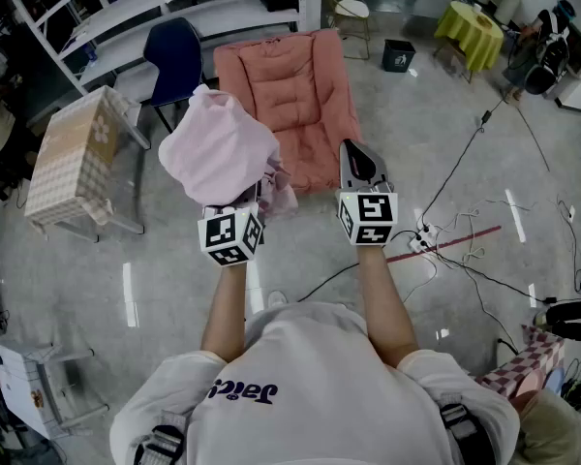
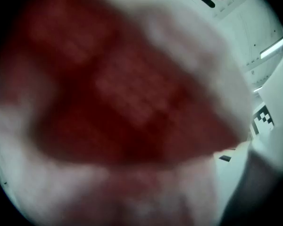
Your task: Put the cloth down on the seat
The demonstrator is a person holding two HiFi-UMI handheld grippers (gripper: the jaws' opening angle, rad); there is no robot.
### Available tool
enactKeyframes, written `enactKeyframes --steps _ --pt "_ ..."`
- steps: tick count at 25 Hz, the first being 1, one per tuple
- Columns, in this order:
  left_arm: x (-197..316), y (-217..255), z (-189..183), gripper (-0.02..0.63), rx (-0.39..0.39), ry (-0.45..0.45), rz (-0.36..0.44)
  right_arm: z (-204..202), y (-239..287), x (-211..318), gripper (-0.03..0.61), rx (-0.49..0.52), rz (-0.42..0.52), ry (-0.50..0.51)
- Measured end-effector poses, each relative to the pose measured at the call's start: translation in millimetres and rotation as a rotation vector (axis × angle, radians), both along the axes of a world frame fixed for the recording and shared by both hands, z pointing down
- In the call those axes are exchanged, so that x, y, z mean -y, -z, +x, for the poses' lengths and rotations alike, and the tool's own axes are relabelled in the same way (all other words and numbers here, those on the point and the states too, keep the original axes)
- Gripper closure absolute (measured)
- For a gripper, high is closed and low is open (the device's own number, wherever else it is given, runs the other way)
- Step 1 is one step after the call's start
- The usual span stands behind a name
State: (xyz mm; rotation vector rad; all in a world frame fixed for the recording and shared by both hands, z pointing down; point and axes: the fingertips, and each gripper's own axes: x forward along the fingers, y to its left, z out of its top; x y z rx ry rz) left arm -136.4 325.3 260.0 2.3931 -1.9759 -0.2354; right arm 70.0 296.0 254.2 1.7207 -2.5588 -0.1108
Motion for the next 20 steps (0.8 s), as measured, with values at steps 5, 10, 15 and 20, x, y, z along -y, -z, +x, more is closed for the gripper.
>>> enactKeyframes --steps 5,10,15,20 --pt "4 -3 -26 0.339 0.006 -0.015 0.002 -28 -1 7 0.568 0.004 -0.005 -0.02" --pt "10 -6 -55 0.339 -0.002 -0.028 0.002 -59 -7 13 0.566 0.035 -0.01 -0.027" --pt "14 -15 -79 0.339 0.017 -0.037 0.005 -87 -16 13 0.566 0.024 -0.011 -0.039" --pt "25 -41 -85 0.339 -0.038 -0.062 -0.057 -94 -33 12 0.566 -0.015 -0.05 -0.022"
